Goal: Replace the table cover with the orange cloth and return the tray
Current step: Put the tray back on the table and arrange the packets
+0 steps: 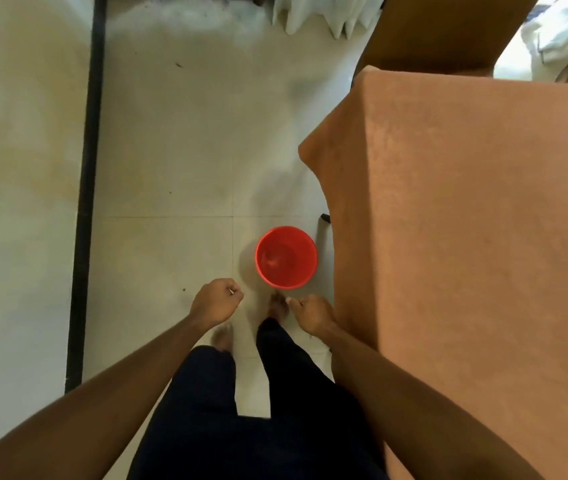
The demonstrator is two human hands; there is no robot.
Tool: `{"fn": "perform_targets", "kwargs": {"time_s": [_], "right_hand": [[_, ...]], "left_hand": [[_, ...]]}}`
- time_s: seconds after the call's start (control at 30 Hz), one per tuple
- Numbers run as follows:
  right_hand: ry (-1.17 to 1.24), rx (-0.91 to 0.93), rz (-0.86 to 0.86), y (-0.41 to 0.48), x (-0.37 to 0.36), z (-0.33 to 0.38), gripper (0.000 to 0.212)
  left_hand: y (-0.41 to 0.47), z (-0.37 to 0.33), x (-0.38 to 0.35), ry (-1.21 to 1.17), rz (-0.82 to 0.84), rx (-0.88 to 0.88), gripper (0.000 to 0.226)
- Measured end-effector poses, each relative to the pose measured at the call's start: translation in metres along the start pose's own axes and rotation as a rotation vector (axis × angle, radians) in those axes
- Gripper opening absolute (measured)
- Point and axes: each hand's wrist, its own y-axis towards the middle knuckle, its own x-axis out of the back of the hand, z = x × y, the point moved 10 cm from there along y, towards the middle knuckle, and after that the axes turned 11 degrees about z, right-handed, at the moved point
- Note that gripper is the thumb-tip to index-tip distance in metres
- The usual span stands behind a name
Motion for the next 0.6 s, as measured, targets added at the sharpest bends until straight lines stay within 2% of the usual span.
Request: {"fn": "perform_targets", "kwargs": {"time_s": [0.13, 0.27, 0.37, 0.47, 0.6], "right_hand": [[0.172, -0.102, -0.049, 0.064, 0.013, -0.012, 0.051], [0.356, -0.172, -0.066, 0.159, 0.012, -0.021, 0.048], [0.425, -0.247, -0.143, 0.239, 0.016, -0.041, 0.048], [0.473, -0.288, -0.133, 0.324, 0.0, -0.064, 0.047], [0.53, -0.298, -0.057, 0.372, -0.012, -0.074, 0.032]], "left_hand": [[0.07, 0.003, -0.009, -0.038, 0.072, 0.029, 0.017], [0.18, 0.033, -0.028, -0.019, 0.14, 0.028, 0.024], [0.257, 0.042, -0.042, -0.04, 0.135, 0.003, 0.015], [0.333, 0.061, -0.06, -0.111, 0.096, 0.029, 0.041], [0.367, 0.064, -0.083, -0.184, 0.154, 0.008, 0.067]]}}
